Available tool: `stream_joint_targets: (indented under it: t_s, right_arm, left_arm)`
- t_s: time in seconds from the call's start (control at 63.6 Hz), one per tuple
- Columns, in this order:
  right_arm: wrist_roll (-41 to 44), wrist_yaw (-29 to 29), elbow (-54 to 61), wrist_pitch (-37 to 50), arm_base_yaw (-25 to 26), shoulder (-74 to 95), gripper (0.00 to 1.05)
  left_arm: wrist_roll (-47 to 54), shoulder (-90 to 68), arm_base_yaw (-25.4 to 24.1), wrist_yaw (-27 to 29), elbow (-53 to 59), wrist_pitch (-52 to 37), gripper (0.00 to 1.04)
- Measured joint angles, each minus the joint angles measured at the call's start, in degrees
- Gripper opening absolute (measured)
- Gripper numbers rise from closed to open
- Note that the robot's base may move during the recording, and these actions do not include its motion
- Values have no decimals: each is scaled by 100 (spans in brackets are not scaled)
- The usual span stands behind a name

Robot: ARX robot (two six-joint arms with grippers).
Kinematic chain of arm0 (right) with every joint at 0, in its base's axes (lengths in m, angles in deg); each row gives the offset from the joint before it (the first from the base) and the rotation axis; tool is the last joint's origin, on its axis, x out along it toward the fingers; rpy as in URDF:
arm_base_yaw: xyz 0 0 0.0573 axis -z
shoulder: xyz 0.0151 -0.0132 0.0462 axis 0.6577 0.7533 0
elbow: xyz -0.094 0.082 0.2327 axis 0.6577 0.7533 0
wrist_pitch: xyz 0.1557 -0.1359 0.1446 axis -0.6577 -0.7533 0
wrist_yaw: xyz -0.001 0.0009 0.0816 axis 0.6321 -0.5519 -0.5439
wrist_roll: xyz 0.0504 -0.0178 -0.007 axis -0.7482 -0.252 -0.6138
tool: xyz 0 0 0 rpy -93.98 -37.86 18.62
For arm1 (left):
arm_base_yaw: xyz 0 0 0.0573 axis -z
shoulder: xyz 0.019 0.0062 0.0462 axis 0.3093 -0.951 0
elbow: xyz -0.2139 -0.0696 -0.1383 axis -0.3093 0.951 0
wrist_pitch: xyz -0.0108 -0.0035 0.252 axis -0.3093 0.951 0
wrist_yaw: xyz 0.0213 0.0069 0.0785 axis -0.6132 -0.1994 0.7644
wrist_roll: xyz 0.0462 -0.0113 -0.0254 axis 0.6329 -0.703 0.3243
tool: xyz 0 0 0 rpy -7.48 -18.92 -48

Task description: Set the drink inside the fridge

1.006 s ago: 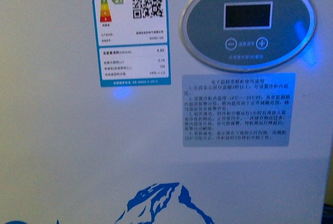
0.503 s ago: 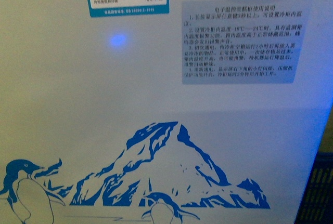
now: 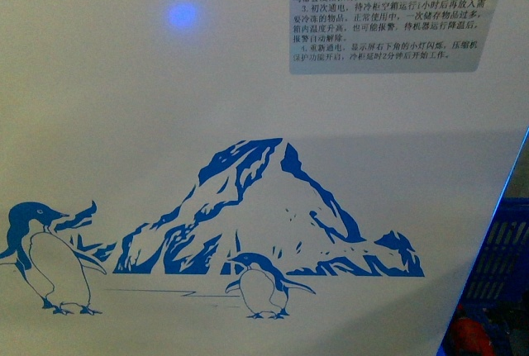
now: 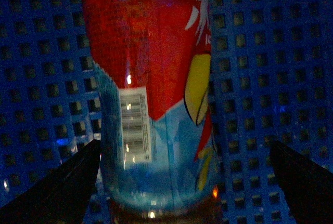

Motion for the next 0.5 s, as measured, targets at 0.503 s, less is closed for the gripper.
stream_joint_targets:
  t_s: [0.503]
  right_arm:
    - [-278,85,-1534,-916,-170,977,87]
  left_arm:
    - [0,0,0,0,0,0,97]
